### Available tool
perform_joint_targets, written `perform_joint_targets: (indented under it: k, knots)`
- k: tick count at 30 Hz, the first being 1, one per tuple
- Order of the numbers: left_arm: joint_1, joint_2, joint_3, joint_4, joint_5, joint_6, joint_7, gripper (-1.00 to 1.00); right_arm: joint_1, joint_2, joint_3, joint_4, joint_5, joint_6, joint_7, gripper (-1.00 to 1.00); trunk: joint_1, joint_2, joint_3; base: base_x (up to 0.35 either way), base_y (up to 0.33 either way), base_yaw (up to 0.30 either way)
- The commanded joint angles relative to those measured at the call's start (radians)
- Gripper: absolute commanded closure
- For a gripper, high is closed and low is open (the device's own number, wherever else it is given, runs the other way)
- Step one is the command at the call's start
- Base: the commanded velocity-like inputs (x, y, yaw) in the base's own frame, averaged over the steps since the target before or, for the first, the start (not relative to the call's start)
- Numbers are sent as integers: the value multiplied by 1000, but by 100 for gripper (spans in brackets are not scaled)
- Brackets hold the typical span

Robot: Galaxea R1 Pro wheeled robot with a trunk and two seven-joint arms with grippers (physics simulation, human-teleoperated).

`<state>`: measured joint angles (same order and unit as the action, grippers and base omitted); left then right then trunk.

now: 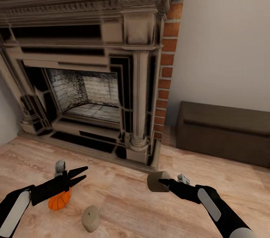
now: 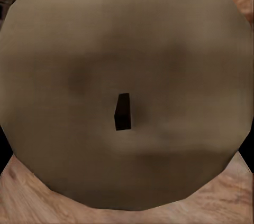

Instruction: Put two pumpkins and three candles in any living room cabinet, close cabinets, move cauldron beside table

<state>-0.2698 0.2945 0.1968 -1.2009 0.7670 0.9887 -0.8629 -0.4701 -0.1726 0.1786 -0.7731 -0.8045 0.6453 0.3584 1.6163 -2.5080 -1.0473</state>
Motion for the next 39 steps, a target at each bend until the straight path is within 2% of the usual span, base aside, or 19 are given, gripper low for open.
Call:
perform_joint_targets:
  k: [1, 15, 32, 34, 35, 37, 38, 39]
  knots:
    - [0, 0, 1, 0, -2, 4, -4, -100, -1, -1, 2, 0, -2, 2, 2, 100, 0, 0, -1, 39, 20, -250]
    - [0, 1, 3, 17, -2, 4, -4, -100, -1, -1, 2, 0, -2, 2, 3, 100, 0, 0, -1, 4, 50, -236]
    - [0, 2, 4, 17, -8, 2, 5, -100, -1, -1, 2, 0, -1, 2, 2, 100, 0, 0, -1, 0, 0, -12]
    - [0, 1, 20, 16, -13, 1, 42, -100, -1, -1, 2, 1, -1, 2, 2, 100, 0, 0, -1, 0, 0, 0]
    - [0, 0, 27, 16, -14, 1, 82, -100, -1, -1, 2, 1, -1, 2, 2, 100, 0, 0, -1, 0, 0, 0]
    - [0, -4, 36, 15, -12, 1, 198, -100, -1, -1, 2, 1, 0, 2, 2, 100, 0, 0, -1, 0, 0, 0]
    - [0, -9, 38, 11, -9, 1, 292, -100, -1, 0, 2, 1, 0, 1, 2, 100, 0, 0, -1, 0, 0, 0]
    - [0, -13, 38, 8, -6, 1, 351, -100, -1, -1, 2, 1, 0, 1, 2, 100, 0, 0, -1, 0, 0, 0]
